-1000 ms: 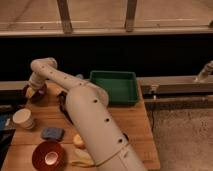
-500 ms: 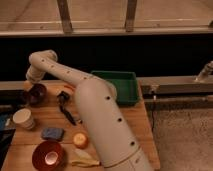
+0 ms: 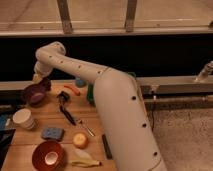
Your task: Place grapes in tray
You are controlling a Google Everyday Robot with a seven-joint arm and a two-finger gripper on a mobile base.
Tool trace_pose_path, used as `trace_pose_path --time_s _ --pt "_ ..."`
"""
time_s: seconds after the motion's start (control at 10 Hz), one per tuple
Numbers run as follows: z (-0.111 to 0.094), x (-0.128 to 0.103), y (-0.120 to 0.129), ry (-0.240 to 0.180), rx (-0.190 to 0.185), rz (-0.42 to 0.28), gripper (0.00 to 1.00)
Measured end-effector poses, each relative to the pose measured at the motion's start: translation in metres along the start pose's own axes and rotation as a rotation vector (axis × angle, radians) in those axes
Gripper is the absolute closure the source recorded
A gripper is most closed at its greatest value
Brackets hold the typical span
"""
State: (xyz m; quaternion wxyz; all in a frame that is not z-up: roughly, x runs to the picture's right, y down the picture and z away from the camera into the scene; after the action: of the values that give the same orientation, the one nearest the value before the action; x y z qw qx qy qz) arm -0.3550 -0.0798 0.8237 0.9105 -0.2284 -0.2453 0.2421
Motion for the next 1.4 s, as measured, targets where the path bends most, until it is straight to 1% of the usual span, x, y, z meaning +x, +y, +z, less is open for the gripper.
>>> trace_pose_path --time_s 0.2,0.3,0.4,0.6,0.7,0.8,0.9,1.1,1.2,1.3,1.4 --pt "-0.031 0.035 -0.024 0.038 0.070 0.080 0.87" --pt "-0.052 0.056 -0.038 0.064 0.112 0.125 0.87" --pt "-0.078 0.078 -0.054 0.098 0.162 0.169 0.87" --pt "-0.116 0.105 -0.076 0.143 0.229 0.235 0.87" --pt "-0.128 0.114 -0.084 0.153 0.249 0.260 0.87" --pt "-0.129 0.115 -0.084 0.155 0.251 0.265 0.87" --pt "-0.127 0.112 -0.081 0.153 0.245 0.262 0.87" --pt "-0.129 0.115 -0.084 0.154 0.250 0.265 0.87" --pt "-0.127 0.115 -0.083 0.153 0.245 0.268 0.87" --pt "-0.124 0.115 -0.083 0.160 0.244 0.269 0.87" --pt "-0.116 0.120 -0.086 0.197 0.259 0.286 0.87"
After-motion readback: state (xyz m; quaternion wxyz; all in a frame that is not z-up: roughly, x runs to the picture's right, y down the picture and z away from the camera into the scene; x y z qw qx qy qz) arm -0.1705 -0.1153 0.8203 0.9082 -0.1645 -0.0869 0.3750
